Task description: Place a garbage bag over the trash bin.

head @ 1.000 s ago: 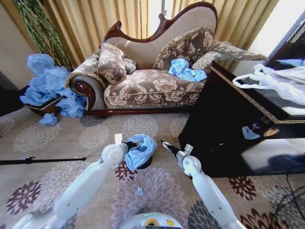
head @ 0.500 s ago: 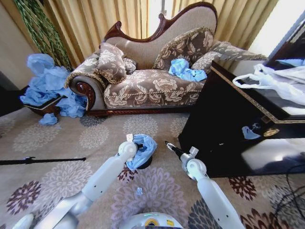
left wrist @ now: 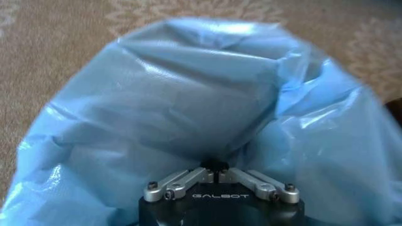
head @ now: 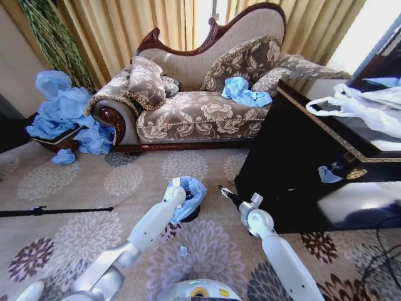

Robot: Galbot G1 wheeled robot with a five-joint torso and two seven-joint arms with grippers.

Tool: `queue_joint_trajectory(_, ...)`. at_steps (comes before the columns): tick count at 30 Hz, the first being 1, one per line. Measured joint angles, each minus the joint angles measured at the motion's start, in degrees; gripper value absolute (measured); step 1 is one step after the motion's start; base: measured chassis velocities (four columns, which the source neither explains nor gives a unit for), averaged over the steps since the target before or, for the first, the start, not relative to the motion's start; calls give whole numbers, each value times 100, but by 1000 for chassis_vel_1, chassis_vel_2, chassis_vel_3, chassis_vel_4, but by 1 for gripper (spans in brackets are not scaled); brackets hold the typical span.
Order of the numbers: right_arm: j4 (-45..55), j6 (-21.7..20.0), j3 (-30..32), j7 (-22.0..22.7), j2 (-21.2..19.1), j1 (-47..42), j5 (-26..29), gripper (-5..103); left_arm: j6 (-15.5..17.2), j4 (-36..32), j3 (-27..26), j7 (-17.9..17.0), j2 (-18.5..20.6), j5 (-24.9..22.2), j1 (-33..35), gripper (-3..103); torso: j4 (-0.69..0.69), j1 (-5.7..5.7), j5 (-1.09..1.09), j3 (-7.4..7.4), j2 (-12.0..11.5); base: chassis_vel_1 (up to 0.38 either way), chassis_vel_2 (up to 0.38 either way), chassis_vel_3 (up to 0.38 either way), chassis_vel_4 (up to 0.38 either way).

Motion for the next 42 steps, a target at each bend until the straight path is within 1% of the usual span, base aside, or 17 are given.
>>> queue_joint_trajectory(4, 16, 1, -19, 13, -54, -5, 26, 100, -60, 388, -11, 208, -147, 218, -41, 0, 0, 0, 0, 0, 0, 0, 0, 0, 0)
queue_joint_trajectory(15, 16, 19, -129, 49, -64, 52, 46, 100, -206, 1111, -16, 496, -547, 593, -202, 0, -3, 0, -1, 0, 0, 0, 0, 0, 0)
queue_joint_trajectory(18, 13, 21, -181, 52, -63, 85, 47, 100, -215, 1101, -77, 507, -553, 708, -209, 0, -2, 0, -1, 0, 0, 0, 0, 0, 0)
queue_joint_trajectory(19, 13, 21, -204, 52, -64, 93, 49, 100, -220, 1048, -135, 498, -544, 801, -205, 0, 1, 0, 0, 0, 0, 0, 0, 0, 0)
queue_joint_trajectory(21, 13, 21, -218, 52, -70, 92, 50, 100, -223, 979, -178, 475, -526, 878, -199, 0, 1, 0, 0, 0, 0, 0, 0, 0, 0)
queue_joint_trajectory(23, 28, 22, -222, 52, -83, 76, 51, 100, -251, 745, -237, 488, -432, 1104, -163, 0, -1, 0, 0, 0, 0, 0, 0, 0, 0)
queue_joint_trajectory(25, 35, 22, -222, 52, -83, 71, 54, 100, -289, 627, -244, 640, -375, 1284, -158, 0, 0, 0, 0, 0, 0, 0, 0, 0, 0)
queue_joint_trajectory(26, 35, 22, -222, 52, -83, 71, 54, 100, -289, 627, -244, 640, -375, 1284, -158, 0, 0, 0, 0, 0, 0, 0, 0, 0, 0)
queue_joint_trajectory(27, 38, 21, -222, 52, -84, 71, 55, 100, -301, 604, -242, 747, -359, 1386, -167, 0, 0, 0, 0, 0, 0, 0, 0, 0, 0)
queue_joint_trajectory(28, 42, 22, -230, 52, -83, 70, 56, 100, -332, 633, -220, 957, -373, 1523, -213, 0, 1, -1, 0, 0, 0, 0, 0, 0, 0)
queue_joint_trajectory(29, 42, 22, -230, 52, -83, 70, 56, 100, -332, 633, -220, 957, -373, 1523, -213, 0, 1, -1, 0, 0, 0, 0, 0, 0, 0)
queue_joint_trajectory(31, 46, 22, -255, 52, -83, 66, 56, 100, -379, 750, -190, 1325, -481, 1728, -296, 0, -3, -1, -1, 0, 0, 0, 0, 0, 0)
queue_joint_trajectory(32, 46, 22, -255, 52, -83, 66, 56, 100, -379, 750, -190, 1325, -481, 1728, -296, 0, -3, -1, -1, 0, 0, 0, 0, 0, 0)
queue_joint_trajectory(35, 37, 21, -344, 48, -77, 83, 53, 100, -316, 801, -139, 1765, -538, 1955, -324, 0, -3, -1, 0, 0, 0, 0, 0, 0, 0)
queue_joint_trajectory(38, 12, 21, -423, 38, -69, 119, 48, 100, -269, 829, -111, 1844, -583, 2089, -312, 0, 2, -1, 0, 0, 0, 0, 0, 0, 0)
queue_joint_trajectory(40, 7, 21, -432, 36, -68, 124, 48, 100, -245, 836, -103, 1842, -606, 2120, -296, 0, 2, -1, 0, 0, 0, 0, 0, 0, 0)
queue_joint_trajectory(42, -1, 24, -434, 15, -71, 125, 46, 100, -192, 864, -78, 1781, -629, 2143, -238, 0, -4, -1, 0, -1, 0, 0, 0, 0, 0)
